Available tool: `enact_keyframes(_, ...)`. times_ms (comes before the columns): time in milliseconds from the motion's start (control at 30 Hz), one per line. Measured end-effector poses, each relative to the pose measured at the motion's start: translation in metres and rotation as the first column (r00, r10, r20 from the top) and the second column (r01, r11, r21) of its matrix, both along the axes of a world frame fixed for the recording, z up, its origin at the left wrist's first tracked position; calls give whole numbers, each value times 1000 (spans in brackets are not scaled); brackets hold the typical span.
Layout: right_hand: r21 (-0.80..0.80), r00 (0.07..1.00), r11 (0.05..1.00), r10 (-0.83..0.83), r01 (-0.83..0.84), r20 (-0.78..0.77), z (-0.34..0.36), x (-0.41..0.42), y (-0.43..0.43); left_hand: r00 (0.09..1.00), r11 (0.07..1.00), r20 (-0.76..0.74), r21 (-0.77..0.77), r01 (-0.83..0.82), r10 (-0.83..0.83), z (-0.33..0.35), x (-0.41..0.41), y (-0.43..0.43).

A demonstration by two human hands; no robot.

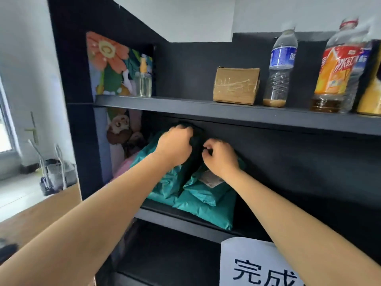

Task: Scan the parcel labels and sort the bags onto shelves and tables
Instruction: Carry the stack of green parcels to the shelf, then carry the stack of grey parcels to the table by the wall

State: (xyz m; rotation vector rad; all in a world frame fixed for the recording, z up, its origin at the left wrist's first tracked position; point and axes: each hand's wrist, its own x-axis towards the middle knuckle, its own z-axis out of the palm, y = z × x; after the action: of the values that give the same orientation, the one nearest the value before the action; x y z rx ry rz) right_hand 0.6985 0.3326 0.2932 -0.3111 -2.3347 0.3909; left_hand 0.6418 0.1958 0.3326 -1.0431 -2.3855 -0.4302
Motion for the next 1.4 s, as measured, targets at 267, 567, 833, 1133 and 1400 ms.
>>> enact_keyframes(267,200,977,957,196,-210,88,16,-17,-178,979,973,-8,-112,-203,203,-6,-27,-239)
enact_keyframes(567,280,868,833,396,-477,300,9,-94,-453,845,838,53,-176,-517,532,-38,-52,-560)
enact_keyframes(833,251,733,727,479,-640,482,4,-194,-632,665,665,80,-211,-716,742,-34,-104,-753)
enact_keyframes(1133,214,660,653,575,-726,484,14,-361,-749,565,571,99,-242,-784,819,-28,-232,-863)
enact_keyframes(1400,270,660,619,575,-737,483,3,-501,-871,493,439,-34,-405,-802,869,-29,-342,-978)
